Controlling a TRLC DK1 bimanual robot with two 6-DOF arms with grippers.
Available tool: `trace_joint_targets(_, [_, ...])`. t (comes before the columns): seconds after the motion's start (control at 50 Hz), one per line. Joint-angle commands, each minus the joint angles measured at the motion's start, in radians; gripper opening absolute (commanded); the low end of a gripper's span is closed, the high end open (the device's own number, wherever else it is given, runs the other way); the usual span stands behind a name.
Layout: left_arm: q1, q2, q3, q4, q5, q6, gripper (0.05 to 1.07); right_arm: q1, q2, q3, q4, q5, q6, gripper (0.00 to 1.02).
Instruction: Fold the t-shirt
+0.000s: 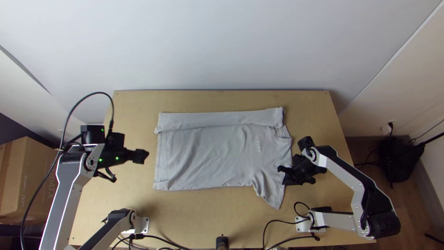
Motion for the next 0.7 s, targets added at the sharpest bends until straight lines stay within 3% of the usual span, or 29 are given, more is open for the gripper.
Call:
trace_joint_targets(0.0, [-0.030,-0.022,-0.055,-0.130,-0.001,0.144,1.02,0.017,0.013,-0.031,0.024,0.004,0.007,0.03])
trace_joint_targets(0.08, [-0.038,-0.023,-0.109,-0.213,-0.009,0.210,1.02,0.017,-0.011,-0.031,0.016,0.004,0.007,0.03])
trace_joint_targets(0.24, [-0.059,-0.017,-0.225,-0.216,-0.116,0.284,1.02,0.017,-0.062,-0.027,-0.013,0.004,0.009,0.03])
trace_joint_targets(0.6, [-0.177,0.073,-0.323,-0.115,-0.130,0.238,1.01,0.024,-0.123,-0.027,-0.042,0.004,0.018,0.03])
trace_joint_targets(0.68, [-0.190,0.113,-0.322,-0.078,-0.122,0.230,0.90,0.024,-0.134,-0.028,-0.045,0.004,0.023,0.03])
